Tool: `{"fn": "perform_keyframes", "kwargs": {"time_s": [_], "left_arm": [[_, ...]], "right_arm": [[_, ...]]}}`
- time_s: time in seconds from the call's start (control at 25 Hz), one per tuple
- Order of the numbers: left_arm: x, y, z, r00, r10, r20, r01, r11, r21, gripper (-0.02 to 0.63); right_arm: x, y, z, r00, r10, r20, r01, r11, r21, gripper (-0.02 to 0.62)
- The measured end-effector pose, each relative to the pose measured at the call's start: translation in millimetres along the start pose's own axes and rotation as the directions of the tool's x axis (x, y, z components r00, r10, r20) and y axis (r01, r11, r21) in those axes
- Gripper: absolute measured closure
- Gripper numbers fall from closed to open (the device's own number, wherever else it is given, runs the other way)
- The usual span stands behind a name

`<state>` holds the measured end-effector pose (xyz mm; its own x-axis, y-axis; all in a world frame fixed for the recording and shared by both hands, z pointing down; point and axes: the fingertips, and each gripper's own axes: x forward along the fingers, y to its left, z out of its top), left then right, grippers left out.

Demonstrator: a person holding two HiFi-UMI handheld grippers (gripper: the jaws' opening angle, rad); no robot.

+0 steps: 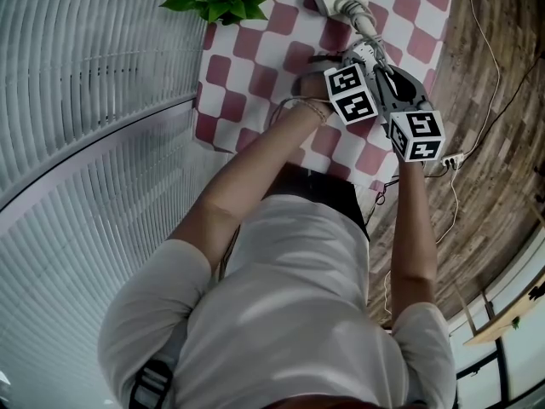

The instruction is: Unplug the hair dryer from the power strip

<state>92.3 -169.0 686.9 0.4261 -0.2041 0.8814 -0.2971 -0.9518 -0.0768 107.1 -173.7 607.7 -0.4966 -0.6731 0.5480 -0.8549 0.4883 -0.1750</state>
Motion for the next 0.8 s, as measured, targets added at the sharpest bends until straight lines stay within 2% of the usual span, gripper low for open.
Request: {"fn": "perform_keyframes", "kwargs": {"time_s": [0.8], "left_arm": [[0.0, 0.1, -1.1, 1.000, -0.005, 0.003, 0.005, 1.000, -0.006, 0.577]], "right_arm": [[-9.2, -59.8, -13.3, 0.993, -0.067, -0.093, 0.061, 0.996, -0.061, 0.522]]}}
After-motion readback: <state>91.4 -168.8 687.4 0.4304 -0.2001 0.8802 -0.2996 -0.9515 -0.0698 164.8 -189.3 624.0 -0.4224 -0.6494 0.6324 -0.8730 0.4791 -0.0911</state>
